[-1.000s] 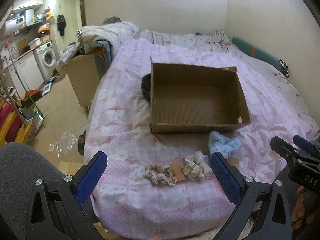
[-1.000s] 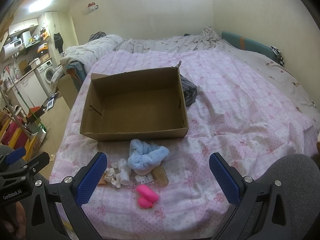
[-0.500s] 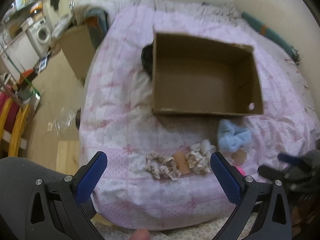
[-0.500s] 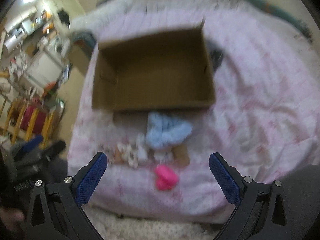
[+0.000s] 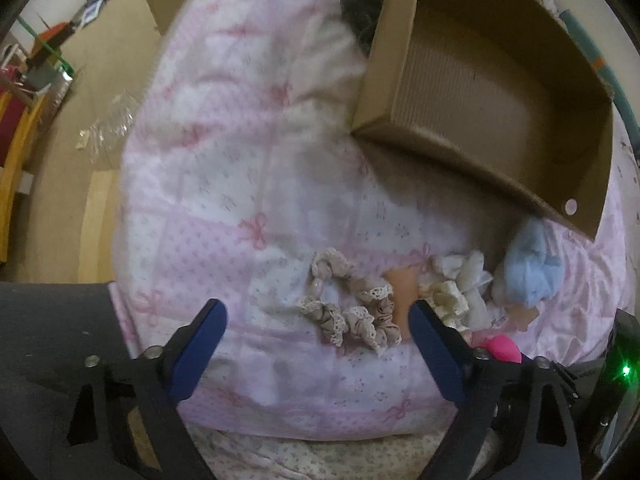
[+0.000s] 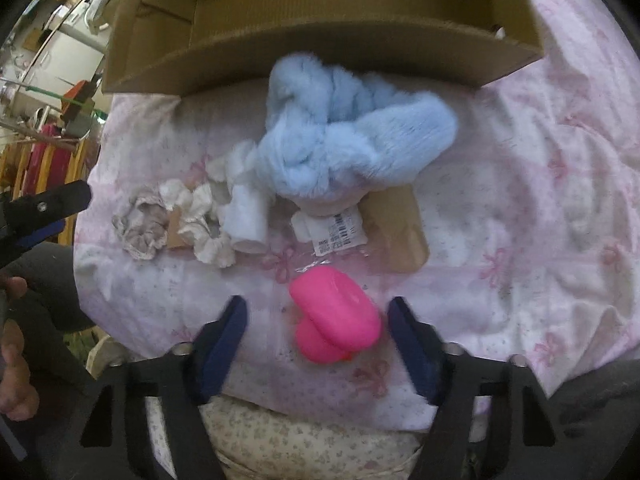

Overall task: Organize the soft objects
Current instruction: 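Grasp the pink rubber duck with the right tool while the left tool grasps the lace scrunchie, then carry the duck and scrunchie into the box and open both tools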

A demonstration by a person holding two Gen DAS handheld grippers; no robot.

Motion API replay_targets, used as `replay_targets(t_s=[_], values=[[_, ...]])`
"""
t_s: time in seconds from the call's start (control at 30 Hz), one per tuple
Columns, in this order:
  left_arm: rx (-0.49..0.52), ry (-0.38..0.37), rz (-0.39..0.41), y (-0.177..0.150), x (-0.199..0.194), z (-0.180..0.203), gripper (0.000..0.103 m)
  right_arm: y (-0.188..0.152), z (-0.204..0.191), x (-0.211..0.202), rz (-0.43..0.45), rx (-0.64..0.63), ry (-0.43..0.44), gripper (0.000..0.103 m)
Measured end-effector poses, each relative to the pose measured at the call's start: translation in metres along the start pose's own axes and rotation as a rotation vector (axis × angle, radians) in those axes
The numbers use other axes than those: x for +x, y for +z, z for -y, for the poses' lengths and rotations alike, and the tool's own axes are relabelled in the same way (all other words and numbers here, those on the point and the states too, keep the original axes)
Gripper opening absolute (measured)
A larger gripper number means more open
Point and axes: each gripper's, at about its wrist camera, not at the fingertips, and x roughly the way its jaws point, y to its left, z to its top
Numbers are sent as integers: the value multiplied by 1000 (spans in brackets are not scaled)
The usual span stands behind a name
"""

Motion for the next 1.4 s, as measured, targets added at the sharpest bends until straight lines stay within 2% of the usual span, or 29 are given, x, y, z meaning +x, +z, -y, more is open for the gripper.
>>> replay_targets(t_s=[0.07, 0.13, 0.2, 0.33, 0.4, 0.53, 0.6, 0.63, 0.7, 0.73, 0.8, 1.07, 1.2, 1.33, 1.4], values=[[6, -10, -22, 1, 10, 2, 83, -1, 0, 4, -8, -3, -12, 46], [11, -19, -44, 2, 20, 6, 82, -2, 1, 4, -2, -6, -18, 46], [27, -51, -56, 3, 27, 11, 77, -3, 0, 0, 16, -15, -10, 45], [76, -21, -78, 1, 41, 24, 73, -1, 1, -12, 51, -22, 33, 45], [82, 5, -78, 0, 47, 25, 56, 0, -4, -20, 81, -25, 42, 45], [78, 9, -68, -4, 51, 22, 48, -2, -3, -35, 120, -26, 59, 45], [79, 15, -67, -3, 49, 22, 31, -2, -9, -41, 131, -24, 71, 45], [78, 7, -71, -3, 51, 21, 27, -3, -8, -43, 134, -24, 76, 45], [74, -11, -70, -4, 52, 21, 13, -4, -6, -44, 140, -19, 90, 45], [62, -33, -68, -4, 51, 19, 11, -6, -5, -46, 142, -16, 100, 45], [53, -47, -44, -4, 46, 12, 9, -8, 0, -56, 149, -15, 115, 45], [84, -77, 119, -13, -18, 17, 9, -8, 2, -63, 188, -16, 171, 45], [95, -98, 224, -1, -57, 22, 9, -4, 9, -91, 286, -15, 237, 45], [127, -116, 329, 21, -96, 44, 9, 9, 20, -118, 373, -11, 265, 45], [144, -133, 357, 33, -101, 50, 9, 19, 26, -127, 400, -7, 260, 45]])
